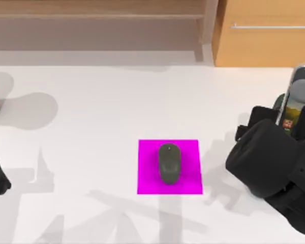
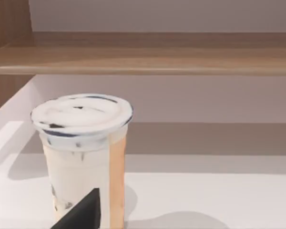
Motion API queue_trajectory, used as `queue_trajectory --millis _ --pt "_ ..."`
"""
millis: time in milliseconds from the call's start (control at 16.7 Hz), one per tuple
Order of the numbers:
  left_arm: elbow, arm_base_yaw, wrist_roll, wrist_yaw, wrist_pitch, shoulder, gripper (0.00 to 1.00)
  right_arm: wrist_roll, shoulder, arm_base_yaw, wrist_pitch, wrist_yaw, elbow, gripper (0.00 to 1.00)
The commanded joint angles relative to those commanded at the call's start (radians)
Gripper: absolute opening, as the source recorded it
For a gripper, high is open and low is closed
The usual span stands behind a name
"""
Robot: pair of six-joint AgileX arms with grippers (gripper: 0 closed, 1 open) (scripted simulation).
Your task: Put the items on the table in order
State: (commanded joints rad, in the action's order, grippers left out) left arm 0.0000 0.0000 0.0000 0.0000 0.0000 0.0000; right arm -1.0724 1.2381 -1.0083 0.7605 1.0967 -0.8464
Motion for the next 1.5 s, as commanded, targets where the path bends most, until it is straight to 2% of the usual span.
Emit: queue_trajectory --millis 480,780,1020,1320,1500 --pt "0.000 0.000 0.000 0.000 0.000 0.000 1.00 -0.024 -0.006 -0.014 -0.007 -0.023 -0.012 0.00" --pt "0.000 0.000 0.000 0.000 0.000 0.000 1.00 -0.043 -0.058 -0.007 -0.119 -0.100 -0.108 0.00" --pt "0.000 0.000 0.000 0.000 0.000 0.000 1.00 0.068 -0.054 0.043 -0.253 -0.141 -0.062 0.00" --pt "0.000 0.000 0.000 0.000 0.000 0.000 1.00 0.263 0.012 0.149 -0.373 -0.121 0.094 0.00" --pt "0.000 0.000 0.000 0.000 0.000 0.000 1.00 0.292 0.029 0.173 -0.399 -0.116 0.114 0.00"
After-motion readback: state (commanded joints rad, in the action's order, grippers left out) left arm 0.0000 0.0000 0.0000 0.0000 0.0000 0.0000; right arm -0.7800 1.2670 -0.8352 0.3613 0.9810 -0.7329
